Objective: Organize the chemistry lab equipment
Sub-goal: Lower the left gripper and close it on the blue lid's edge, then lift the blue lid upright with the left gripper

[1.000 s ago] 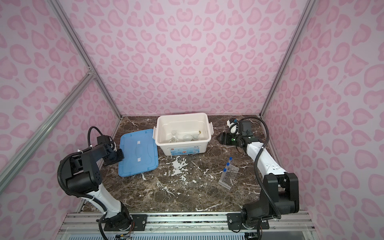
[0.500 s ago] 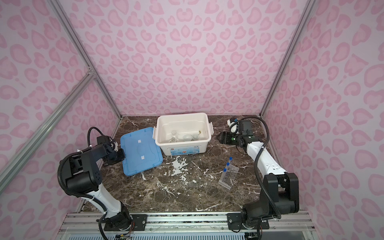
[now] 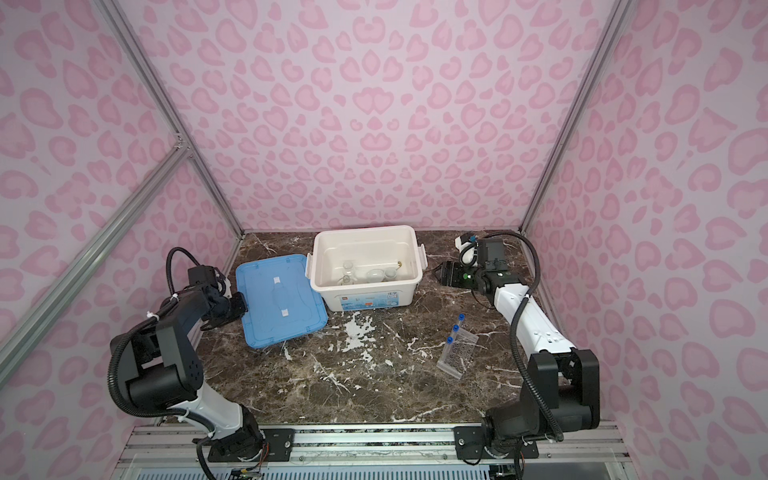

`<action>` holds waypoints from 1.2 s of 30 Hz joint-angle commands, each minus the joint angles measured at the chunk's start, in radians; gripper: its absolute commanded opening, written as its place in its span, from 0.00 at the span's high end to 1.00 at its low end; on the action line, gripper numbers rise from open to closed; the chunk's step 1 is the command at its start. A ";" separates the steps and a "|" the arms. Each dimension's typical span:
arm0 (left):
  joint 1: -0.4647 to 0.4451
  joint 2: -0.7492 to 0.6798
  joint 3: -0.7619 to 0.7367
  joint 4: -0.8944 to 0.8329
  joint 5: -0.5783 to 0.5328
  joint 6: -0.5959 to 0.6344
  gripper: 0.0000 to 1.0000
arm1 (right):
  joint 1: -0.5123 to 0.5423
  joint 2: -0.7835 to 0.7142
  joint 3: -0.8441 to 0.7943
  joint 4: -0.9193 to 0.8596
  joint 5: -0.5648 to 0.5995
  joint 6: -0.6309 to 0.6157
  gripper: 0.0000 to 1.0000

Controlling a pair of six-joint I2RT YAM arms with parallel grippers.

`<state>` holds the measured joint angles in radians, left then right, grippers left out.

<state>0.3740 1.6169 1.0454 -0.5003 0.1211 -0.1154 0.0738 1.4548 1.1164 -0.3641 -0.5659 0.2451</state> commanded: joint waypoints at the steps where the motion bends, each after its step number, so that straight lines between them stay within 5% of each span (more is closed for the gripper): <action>1: 0.002 -0.048 0.027 -0.004 -0.024 -0.043 0.96 | 0.012 -0.001 0.008 0.019 -0.016 0.013 0.23; 28: -0.008 -0.452 0.156 0.036 -0.210 -0.084 0.96 | 0.111 -0.006 0.107 -0.003 0.066 0.074 0.23; 36: -0.107 -0.490 0.240 0.057 -0.222 -0.086 0.96 | 0.138 0.018 0.134 0.054 0.035 0.076 0.22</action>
<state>0.2890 1.1275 1.2507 -0.4995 -0.0982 -0.1898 0.2047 1.4601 1.2442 -0.3565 -0.5095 0.3210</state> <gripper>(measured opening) 0.059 0.782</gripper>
